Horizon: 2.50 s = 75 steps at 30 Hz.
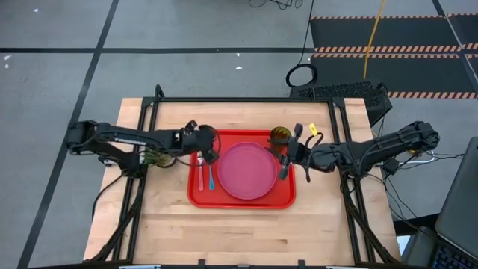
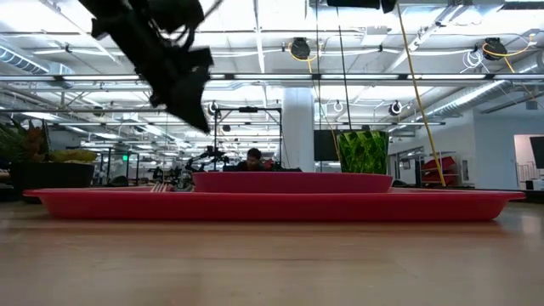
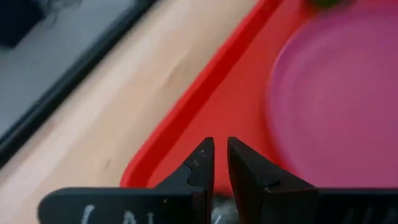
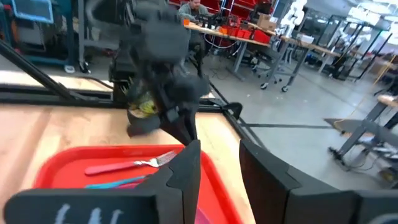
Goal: Pick and place plate/cup/fork/spoon on tray
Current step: Adjust the silverware on the red tray
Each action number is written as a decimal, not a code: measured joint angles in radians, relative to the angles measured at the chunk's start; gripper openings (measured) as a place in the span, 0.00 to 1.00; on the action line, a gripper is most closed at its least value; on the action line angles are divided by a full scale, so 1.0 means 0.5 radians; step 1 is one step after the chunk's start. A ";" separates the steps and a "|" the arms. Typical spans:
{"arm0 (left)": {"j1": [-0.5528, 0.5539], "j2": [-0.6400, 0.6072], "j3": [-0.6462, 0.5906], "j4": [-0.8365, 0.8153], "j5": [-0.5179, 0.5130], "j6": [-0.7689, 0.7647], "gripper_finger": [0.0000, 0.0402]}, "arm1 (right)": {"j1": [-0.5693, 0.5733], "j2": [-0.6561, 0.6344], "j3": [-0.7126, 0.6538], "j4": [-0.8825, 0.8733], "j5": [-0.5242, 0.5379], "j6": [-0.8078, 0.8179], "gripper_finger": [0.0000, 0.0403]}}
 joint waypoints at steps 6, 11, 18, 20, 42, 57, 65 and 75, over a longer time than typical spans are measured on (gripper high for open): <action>-0.120 -0.185 0.001 0.306 0.134 0.221 0.12 | -0.042 0.027 -0.001 0.150 -0.284 -0.164 0.26; -0.283 -0.272 -0.023 0.488 0.201 0.450 0.12 | -0.116 0.198 0.000 0.399 -0.468 -0.171 0.26; -0.443 -0.403 -0.408 1.017 0.203 0.476 0.12 | -0.185 0.457 0.101 0.389 -0.462 -0.163 0.26; -0.463 -0.455 -0.553 1.265 0.197 0.407 0.12 | -0.189 0.506 0.223 0.237 -0.461 -0.164 0.26; -0.651 -0.623 -0.406 -0.199 -0.547 -1.072 0.12 | -0.303 0.829 0.563 -0.484 -0.412 0.017 0.26; -0.258 -0.419 -0.343 -0.646 -0.360 -1.205 0.12 | -0.308 0.595 0.564 -0.491 -0.401 -0.138 0.26; -0.050 -0.170 -0.344 -0.501 -0.080 -0.945 0.12 | -0.254 0.393 0.565 -0.575 -0.256 -0.098 0.26; 0.036 -0.106 -0.344 -0.382 -0.065 -0.755 0.12 | -0.222 0.196 0.299 -0.260 -0.140 -0.217 0.26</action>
